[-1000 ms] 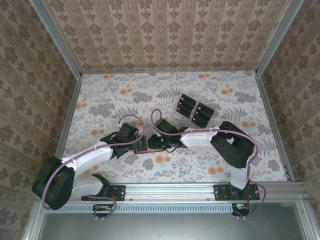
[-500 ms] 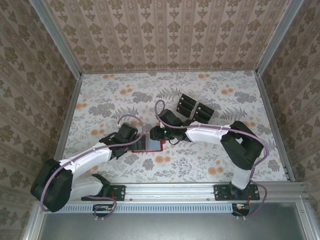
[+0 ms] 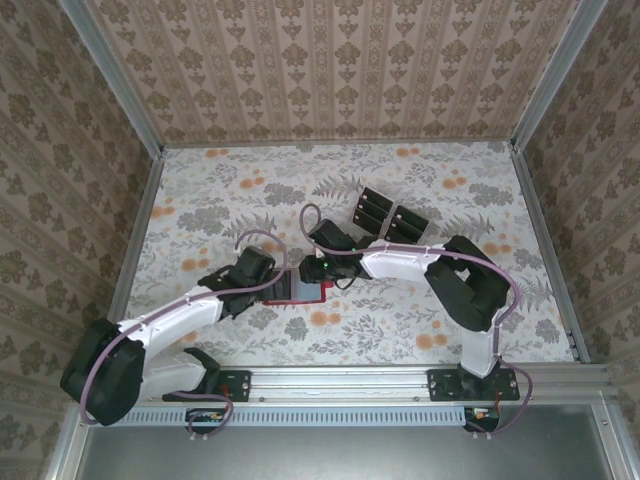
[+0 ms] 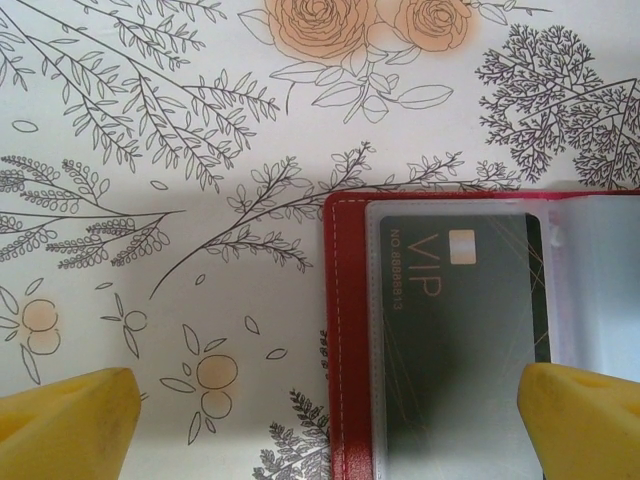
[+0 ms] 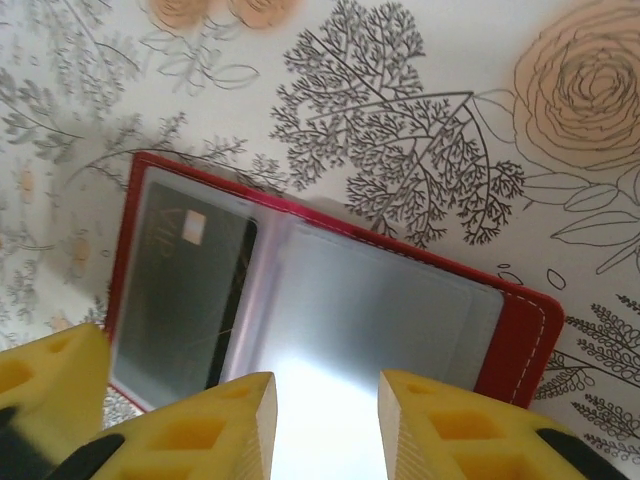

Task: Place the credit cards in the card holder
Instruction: Flip over the card slot in the card holder.

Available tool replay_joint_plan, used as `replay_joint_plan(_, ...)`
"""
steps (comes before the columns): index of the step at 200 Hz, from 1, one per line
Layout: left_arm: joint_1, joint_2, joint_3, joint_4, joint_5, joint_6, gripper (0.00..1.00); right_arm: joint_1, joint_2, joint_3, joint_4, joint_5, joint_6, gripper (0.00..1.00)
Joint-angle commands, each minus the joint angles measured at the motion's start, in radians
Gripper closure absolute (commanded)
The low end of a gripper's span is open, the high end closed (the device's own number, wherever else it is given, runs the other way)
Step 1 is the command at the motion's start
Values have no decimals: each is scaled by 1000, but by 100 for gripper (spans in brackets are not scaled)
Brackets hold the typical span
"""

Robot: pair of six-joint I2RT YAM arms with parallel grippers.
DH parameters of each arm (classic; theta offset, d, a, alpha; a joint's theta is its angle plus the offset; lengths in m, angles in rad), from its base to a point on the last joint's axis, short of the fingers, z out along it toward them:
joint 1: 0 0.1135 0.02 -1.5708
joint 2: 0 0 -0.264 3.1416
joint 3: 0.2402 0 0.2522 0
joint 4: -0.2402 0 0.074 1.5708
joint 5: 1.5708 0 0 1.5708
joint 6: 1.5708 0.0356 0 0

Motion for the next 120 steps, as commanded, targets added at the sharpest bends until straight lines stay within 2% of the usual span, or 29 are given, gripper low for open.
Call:
replay_joint_plan(1, 1, -33, -27, -23, 8, -9, 0, 12, 39, 27, -10, -16, 19, 68)
replay_joint_plan(57, -36, -56, -71, 31, 61, 2, 0, 37, 105, 66, 32, -47, 69, 69)
replay_joint_plan(120, -116, -61, -88, 88, 26, -9, 0, 39, 114, 45, 61, -47, 106, 69)
